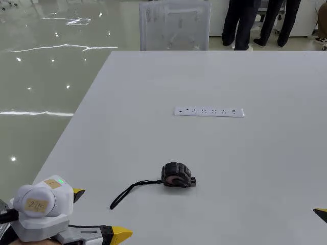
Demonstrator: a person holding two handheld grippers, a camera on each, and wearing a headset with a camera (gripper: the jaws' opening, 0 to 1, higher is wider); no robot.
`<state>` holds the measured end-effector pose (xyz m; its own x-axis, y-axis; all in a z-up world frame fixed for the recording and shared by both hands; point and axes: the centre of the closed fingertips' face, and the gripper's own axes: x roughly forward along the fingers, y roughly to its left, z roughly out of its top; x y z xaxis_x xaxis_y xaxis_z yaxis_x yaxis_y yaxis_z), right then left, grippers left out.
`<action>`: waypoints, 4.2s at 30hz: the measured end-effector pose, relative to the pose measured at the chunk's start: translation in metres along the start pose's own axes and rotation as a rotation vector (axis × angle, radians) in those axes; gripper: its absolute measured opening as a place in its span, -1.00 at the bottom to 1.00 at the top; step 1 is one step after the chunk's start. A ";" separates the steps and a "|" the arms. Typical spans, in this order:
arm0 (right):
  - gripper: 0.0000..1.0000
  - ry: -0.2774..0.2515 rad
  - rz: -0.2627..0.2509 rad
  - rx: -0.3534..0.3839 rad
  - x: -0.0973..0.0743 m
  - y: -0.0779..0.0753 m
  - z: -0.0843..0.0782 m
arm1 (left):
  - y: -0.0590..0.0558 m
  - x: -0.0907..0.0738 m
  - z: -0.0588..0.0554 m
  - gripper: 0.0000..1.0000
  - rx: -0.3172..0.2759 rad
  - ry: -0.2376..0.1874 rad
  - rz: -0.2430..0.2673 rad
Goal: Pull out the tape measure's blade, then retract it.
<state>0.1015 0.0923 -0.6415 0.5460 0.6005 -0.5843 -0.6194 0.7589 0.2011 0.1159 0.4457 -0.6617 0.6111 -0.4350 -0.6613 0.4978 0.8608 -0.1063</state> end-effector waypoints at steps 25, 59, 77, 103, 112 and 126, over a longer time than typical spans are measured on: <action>0.77 0.001 0.009 -0.019 0.003 -0.001 0.001 | -0.014 0.009 0.010 0.86 0.022 -0.005 -0.017; 0.73 0.030 0.044 -0.053 0.019 -0.002 0.003 | -0.014 0.030 0.030 0.79 0.089 0.001 -0.052; 0.68 0.067 0.106 -0.086 0.048 -0.002 0.013 | -0.014 0.051 0.042 0.76 0.115 0.016 -0.077; 0.57 0.118 0.181 -0.179 0.096 -0.007 0.010 | -0.022 0.106 0.056 0.69 0.229 0.053 -0.147; 0.57 0.146 0.231 -0.239 0.118 -0.007 0.014 | -0.028 0.125 0.059 0.66 0.268 0.068 -0.175; 0.52 0.187 0.318 -0.350 0.161 -0.001 0.023 | -0.032 0.153 0.071 0.61 0.375 0.100 -0.220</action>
<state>0.2028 0.1939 -0.7171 0.2096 0.7082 -0.6742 -0.9080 0.3968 0.1345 0.2371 0.3325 -0.7066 0.4127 -0.5533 -0.7235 0.8090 0.5876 0.0121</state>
